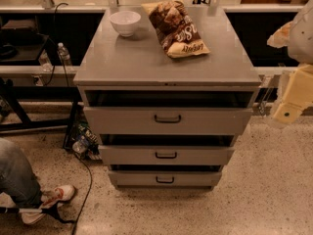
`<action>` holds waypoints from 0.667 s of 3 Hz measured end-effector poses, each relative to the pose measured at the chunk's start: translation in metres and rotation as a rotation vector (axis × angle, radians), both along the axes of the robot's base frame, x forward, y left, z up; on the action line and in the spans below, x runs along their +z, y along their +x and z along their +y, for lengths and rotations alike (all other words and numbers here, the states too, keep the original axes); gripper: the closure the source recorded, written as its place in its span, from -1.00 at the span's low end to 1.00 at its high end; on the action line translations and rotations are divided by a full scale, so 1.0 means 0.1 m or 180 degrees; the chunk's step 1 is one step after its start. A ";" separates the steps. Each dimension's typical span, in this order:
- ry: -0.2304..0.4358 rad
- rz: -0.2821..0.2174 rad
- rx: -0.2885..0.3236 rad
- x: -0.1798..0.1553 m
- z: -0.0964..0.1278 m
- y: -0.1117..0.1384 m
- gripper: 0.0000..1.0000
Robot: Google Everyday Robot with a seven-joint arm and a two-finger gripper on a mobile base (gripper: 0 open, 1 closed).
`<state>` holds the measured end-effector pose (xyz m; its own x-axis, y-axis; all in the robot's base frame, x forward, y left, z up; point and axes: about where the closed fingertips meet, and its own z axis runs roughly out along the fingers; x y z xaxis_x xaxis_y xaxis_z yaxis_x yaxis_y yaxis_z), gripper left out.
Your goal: Open top drawer
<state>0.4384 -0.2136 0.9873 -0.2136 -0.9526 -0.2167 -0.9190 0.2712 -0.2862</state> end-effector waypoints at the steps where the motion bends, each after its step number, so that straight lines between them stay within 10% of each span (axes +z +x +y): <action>1: 0.0004 0.0002 0.0011 -0.02 0.01 0.00 -1.00; 2: 0.0050 0.0032 0.0132 -0.26 0.06 -0.04 -1.00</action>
Offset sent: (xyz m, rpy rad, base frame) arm -0.0089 0.0117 -0.0630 0.0364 0.0382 0.0920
